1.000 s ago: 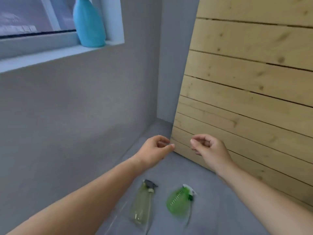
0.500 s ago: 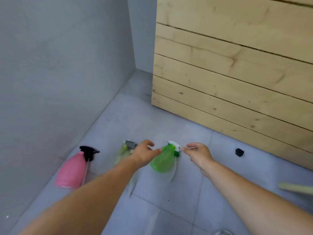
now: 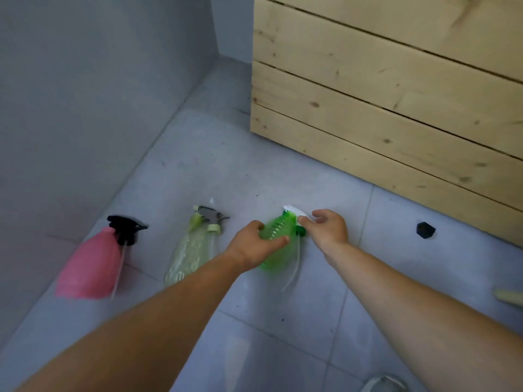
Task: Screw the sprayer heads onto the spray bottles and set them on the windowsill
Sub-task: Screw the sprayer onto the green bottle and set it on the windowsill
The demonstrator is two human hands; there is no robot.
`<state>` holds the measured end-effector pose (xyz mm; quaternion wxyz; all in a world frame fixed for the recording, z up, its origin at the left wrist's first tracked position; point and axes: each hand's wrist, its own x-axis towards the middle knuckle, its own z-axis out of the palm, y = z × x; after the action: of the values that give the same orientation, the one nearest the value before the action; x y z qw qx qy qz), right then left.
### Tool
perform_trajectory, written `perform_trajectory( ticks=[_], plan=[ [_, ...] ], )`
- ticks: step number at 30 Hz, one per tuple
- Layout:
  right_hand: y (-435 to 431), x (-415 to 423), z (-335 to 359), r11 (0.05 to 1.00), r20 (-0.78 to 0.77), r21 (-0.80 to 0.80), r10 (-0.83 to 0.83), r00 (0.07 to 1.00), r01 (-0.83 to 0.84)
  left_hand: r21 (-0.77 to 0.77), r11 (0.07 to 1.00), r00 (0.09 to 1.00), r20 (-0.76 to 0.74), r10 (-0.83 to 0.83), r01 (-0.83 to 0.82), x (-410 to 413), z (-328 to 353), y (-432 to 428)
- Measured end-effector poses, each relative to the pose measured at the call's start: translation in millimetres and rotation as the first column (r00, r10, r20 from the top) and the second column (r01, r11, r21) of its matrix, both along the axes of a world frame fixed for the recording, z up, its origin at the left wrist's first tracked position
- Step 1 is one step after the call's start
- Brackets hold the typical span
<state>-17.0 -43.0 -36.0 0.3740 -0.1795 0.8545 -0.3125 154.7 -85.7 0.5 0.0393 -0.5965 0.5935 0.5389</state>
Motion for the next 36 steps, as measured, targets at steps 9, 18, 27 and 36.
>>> perform_trajectory(
  ticks=[9,18,27,36],
  plan=[
    [-8,6,0,0.994,0.039,0.067,0.078,0.996,-0.081,0.074,0.966,0.965,-0.072,0.253,-0.247,9,-1,9],
    [-24,-8,94,0.987,0.262,-0.155,0.091,0.961,-0.051,0.029,0.970,0.945,-0.218,0.242,-0.242,22,62,1],
    [-12,-12,272,0.874,0.102,-0.474,0.176,0.979,-0.108,-0.041,0.992,0.920,-0.381,0.093,-0.117,53,185,4],
    [36,0,433,0.576,0.006,-0.818,0.010,1.000,0.000,-0.245,0.967,0.909,-0.416,-0.039,-0.071,99,303,31]
  ],
)
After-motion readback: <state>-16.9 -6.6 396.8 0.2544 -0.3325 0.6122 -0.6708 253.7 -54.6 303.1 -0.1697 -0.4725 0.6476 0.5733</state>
